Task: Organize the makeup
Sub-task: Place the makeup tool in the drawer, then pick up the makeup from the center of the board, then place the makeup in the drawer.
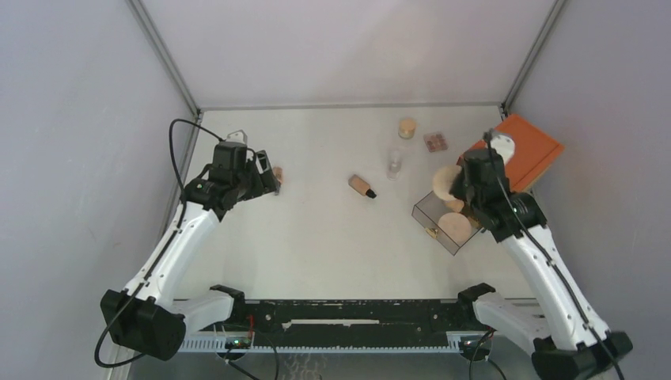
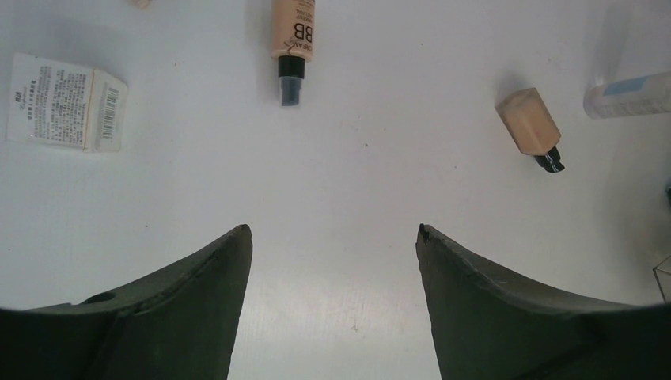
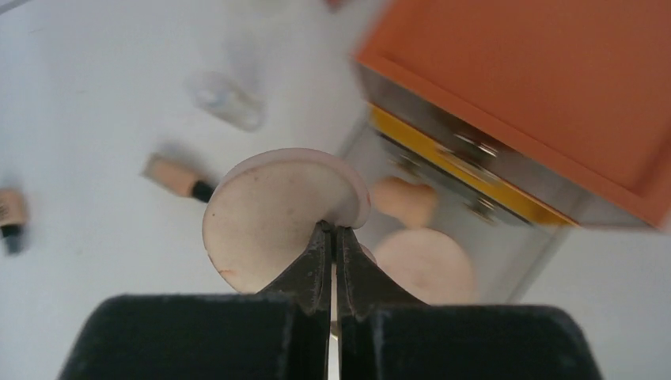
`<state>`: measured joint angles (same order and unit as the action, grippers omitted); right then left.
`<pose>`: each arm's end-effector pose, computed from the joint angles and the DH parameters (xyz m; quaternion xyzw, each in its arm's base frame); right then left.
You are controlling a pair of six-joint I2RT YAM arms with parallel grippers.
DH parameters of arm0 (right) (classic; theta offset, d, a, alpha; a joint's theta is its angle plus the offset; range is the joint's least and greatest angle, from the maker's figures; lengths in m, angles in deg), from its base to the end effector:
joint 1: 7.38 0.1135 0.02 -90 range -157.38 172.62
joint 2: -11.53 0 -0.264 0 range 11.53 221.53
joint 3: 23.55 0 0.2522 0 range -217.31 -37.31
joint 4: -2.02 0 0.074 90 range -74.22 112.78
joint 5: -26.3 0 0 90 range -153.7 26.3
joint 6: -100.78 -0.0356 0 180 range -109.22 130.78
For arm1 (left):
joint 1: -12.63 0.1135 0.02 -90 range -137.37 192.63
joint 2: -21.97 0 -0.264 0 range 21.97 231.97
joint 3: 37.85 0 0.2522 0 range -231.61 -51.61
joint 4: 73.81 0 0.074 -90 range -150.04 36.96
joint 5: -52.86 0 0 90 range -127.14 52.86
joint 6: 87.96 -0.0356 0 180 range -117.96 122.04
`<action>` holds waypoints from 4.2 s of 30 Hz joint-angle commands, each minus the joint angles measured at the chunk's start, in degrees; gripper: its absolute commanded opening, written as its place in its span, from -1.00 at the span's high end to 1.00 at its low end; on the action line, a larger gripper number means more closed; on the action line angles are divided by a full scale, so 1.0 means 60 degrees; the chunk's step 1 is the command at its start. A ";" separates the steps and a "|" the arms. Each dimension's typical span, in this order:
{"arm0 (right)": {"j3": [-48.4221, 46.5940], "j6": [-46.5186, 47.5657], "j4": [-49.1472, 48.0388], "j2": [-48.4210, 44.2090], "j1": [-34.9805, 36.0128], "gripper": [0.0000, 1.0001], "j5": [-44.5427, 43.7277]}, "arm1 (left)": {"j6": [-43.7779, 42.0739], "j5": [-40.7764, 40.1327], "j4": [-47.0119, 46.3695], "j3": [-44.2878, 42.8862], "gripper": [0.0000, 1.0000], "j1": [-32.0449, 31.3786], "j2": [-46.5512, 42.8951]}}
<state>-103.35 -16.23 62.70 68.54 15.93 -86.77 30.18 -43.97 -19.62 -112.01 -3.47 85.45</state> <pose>0.1828 0.0636 0.3671 0.1162 0.8769 0.0204 0.4659 0.2214 -0.0595 0.3212 -0.1196 0.9097 -0.0976 0.3856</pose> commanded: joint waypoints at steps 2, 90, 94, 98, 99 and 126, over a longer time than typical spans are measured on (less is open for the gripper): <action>0.1461 -0.0634 0.1121 -0.1531 -0.1393 1.00 -0.0731 | 0.0068 0.0222 -0.0478 0.0142 -0.61 0.0024 0.0111; 0.1602 -0.0365 -0.1059 -0.0978 -0.1684 -0.43 0.1926 | 0.2812 -0.1414 0.1889 -0.7700 -0.18 0.3408 1.0604; 0.1602 -0.0387 -0.1091 -0.0881 -0.1659 -0.42 0.1967 | 0.2810 -0.1179 0.1510 -0.7236 0.57 0.3347 1.0330; 0.1602 -0.0387 -0.1096 -0.0842 -0.1602 -0.42 0.1956 | 0.2750 -0.0989 0.1323 -0.6901 0.67 0.3328 1.0159; 0.1602 -0.0384 -0.1096 -0.0852 -0.1600 -0.42 0.1943 | 0.2718 -0.0982 0.1328 -0.6887 0.67 0.3307 1.0120; 0.1338 -0.0440 -0.3256 -0.0563 -0.1579 -0.55 0.7688 | 0.0491 1.0965 -0.5325 -0.3480 1.00 -0.0631 0.3802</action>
<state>-92.86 -19.18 52.75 64.26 6.62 -59.75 32.96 4.05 -36.95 -138.42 -4.00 115.27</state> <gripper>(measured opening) 0.754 0.198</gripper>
